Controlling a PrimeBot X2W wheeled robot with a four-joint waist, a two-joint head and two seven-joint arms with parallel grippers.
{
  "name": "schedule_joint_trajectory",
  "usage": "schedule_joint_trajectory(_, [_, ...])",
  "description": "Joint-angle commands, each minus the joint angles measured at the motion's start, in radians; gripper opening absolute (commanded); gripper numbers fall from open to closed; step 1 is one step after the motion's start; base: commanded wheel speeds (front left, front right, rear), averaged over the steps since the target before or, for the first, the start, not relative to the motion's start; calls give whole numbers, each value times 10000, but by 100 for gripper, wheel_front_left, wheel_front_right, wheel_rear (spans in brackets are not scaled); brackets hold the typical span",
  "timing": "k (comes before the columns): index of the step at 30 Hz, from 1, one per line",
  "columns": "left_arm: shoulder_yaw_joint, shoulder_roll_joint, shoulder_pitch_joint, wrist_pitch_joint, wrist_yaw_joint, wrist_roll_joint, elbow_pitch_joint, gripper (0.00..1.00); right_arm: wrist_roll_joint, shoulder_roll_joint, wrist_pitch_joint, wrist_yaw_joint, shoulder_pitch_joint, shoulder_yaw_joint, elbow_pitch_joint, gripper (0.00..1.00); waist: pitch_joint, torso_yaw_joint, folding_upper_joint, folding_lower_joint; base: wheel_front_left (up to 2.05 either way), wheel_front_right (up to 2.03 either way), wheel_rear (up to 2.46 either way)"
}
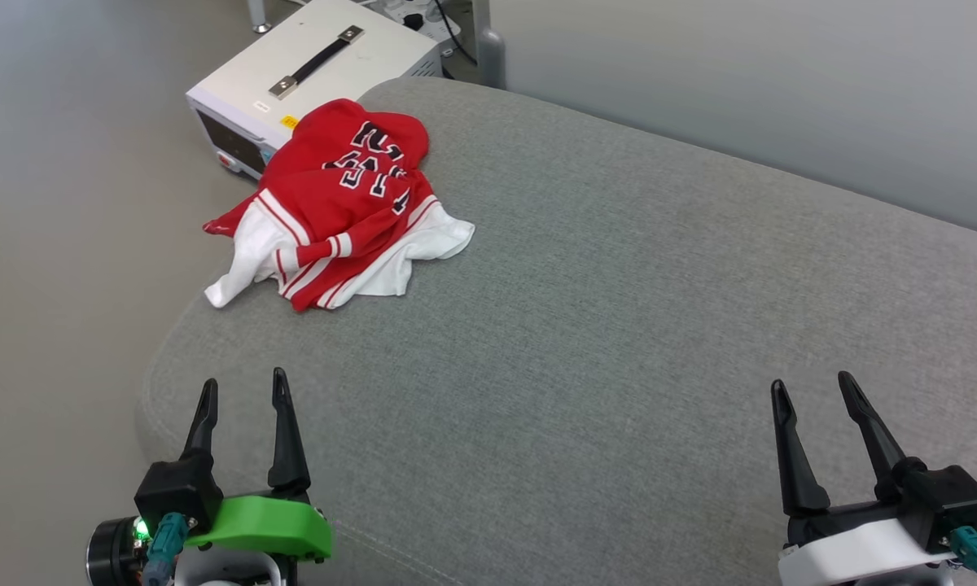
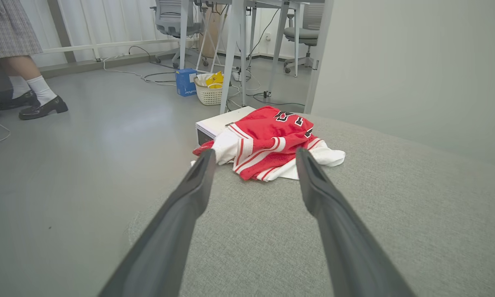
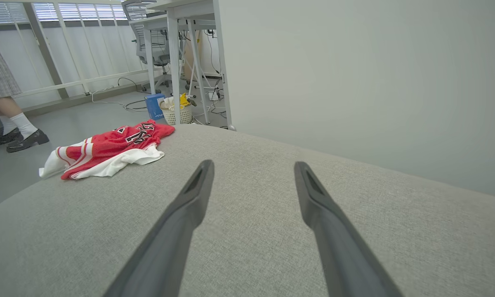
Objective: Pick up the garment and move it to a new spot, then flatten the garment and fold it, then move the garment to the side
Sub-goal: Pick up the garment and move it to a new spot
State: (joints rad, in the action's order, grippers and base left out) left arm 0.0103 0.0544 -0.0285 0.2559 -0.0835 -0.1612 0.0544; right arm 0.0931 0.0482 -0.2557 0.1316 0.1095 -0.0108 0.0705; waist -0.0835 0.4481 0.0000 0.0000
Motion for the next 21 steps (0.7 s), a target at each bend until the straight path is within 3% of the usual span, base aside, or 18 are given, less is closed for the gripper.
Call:
schedule_joint_trajectory(1, [-60, -42, 87, 59, -51, -81, 19, 100, -34, 20, -61, -9, -175, -16, 14, 100, -29, 323, 0, 0, 0, 0, 0])
schedule_joint_trajectory(11, [-504, -42, 186, 59, 84, -391, 4, 100, -134, 20, -61, -9, -243, -223, 13, 100, -165, 283, 0, 0, 0, 0, 0])
schedule_joint_trajectory(17, [-1369, -16, 1274, 59, 981, -372, 93, 100, -422, 20, -61, -9, -471, -274, 107, 100, -711, -27, 0, 0, 0, 0, 0])
schedule_joint_trajectory(21, [-1972, 421, 2613, 59, 1622, -266, 429, 100, -761, 20, -61, -9, -778, -333, 218, 100, -1303, -348, 0, 0, 0, 0, 0])
